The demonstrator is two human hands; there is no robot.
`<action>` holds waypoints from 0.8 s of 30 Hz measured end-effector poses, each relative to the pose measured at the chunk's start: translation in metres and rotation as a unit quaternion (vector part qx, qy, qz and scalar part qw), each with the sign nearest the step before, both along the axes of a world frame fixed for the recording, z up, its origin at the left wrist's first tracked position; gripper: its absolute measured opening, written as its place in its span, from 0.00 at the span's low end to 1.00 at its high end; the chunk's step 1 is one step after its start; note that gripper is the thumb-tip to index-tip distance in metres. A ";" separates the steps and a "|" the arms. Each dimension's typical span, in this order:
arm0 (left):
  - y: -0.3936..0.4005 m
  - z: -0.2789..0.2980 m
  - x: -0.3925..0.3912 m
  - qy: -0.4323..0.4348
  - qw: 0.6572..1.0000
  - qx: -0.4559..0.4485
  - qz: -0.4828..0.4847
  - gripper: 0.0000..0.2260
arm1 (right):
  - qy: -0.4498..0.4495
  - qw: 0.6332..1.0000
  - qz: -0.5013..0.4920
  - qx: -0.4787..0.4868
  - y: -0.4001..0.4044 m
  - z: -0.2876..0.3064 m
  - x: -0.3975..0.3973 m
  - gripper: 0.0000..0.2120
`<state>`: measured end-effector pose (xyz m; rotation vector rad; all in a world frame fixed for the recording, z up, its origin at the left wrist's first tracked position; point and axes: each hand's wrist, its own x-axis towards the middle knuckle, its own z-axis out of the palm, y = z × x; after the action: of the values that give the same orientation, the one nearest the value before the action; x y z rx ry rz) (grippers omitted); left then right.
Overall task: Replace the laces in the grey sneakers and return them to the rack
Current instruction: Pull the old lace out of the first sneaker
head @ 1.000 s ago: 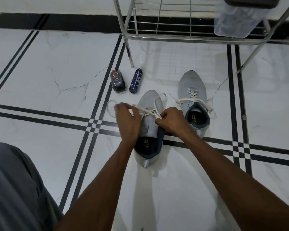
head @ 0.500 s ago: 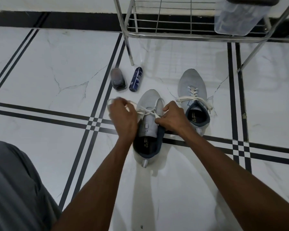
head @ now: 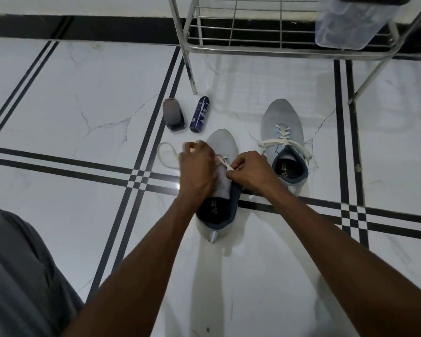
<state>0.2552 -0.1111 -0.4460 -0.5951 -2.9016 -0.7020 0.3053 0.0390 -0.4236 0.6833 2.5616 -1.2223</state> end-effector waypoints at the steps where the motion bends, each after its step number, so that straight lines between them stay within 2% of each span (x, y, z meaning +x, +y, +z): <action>1: -0.007 0.007 -0.008 0.009 0.989 0.085 0.119 0.05 | 0.003 1.000 -0.005 0.001 0.001 -0.001 0.001 0.05; 2: -0.016 0.012 -0.017 0.010 0.957 0.157 0.243 0.06 | 0.001 1.000 -0.010 0.004 0.001 0.000 0.001 0.05; 3: -0.026 0.016 -0.025 -0.004 0.922 0.187 0.339 0.07 | 0.000 1.000 -0.012 0.005 0.001 0.000 0.001 0.05; 4: -0.033 0.018 -0.030 -0.012 0.909 0.161 0.385 0.10 | -0.003 1.000 -0.012 0.003 0.001 -0.001 0.001 0.06; 5: -0.037 0.019 -0.031 -0.014 0.916 0.128 0.379 0.13 | -0.005 1.000 -0.010 -0.001 0.001 -0.001 0.001 0.06; 6: -0.035 0.018 -0.031 -0.015 0.941 0.110 0.321 0.16 | -0.007 1.000 -0.010 -0.006 0.000 -0.001 0.001 0.06; 8: -0.020 0.015 -0.020 -0.036 0.987 0.103 0.118 0.15 | -0.008 1.000 -0.012 -0.008 -0.001 -0.001 0.001 0.06; 10: -0.005 0.003 -0.006 -0.068 0.996 0.032 -0.047 0.11 | -0.003 1.000 -0.008 -0.009 -0.001 -0.001 -0.001 0.07; 11: 0.001 -0.003 0.000 -0.066 0.994 -0.008 -0.083 0.09 | -0.002 1.000 -0.003 -0.008 0.000 -0.001 -0.001 0.08; 13: 0.005 -0.009 0.005 -0.055 0.994 -0.034 -0.092 0.06 | -0.003 1.000 0.009 -0.005 -0.001 0.000 -0.002 0.07; 15: 0.004 -0.009 0.006 -0.052 0.997 0.019 -0.056 0.05 | -0.003 1.000 0.005 -0.007 0.000 -0.001 0.000 0.06; 16: 0.000 -0.004 0.004 -0.052 0.995 0.086 0.018 0.05 | -0.004 1.000 -0.001 -0.006 0.000 -0.002 0.000 0.06; 17: -0.007 0.002 -0.001 -0.047 0.978 0.159 0.129 0.05 | -0.005 1.000 -0.004 0.000 0.001 -0.003 0.001 0.06; 18: -0.017 0.005 -0.011 -0.049 0.945 0.209 0.246 0.05 | -0.006 1.000 -0.004 0.007 0.002 -0.003 0.002 0.08; 19: -0.028 0.007 -0.020 -0.060 0.916 0.219 0.330 0.04 | -0.006 1.000 -0.001 0.013 0.003 -0.004 0.002 0.09; 20: -0.036 0.009 -0.025 -0.073 0.907 0.190 0.369 0.10 | -0.005 1.000 0.005 0.015 0.003 -0.004 0.002 0.10; 22: -0.041 0.012 -0.025 -0.106 0.921 0.158 0.339 0.29 | 0.001 1.000 0.018 0.020 0.002 -0.003 0.000 0.11; 23: -0.034 0.014 -0.017 -0.111 0.934 0.174 0.292 0.33 | 0.002 0.999 0.024 0.022 0.002 -0.002 -0.001 0.10; 24: -0.024 0.014 -0.006 -0.116 0.947 0.185 0.237 0.33 | 0.002 0.999 0.029 0.023 0.001 -0.002 -0.002 0.11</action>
<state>0.2493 -0.1353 -0.4321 0.2372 -2.8137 -1.2505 0.3030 0.0397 -0.4256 0.6127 2.6009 -1.1512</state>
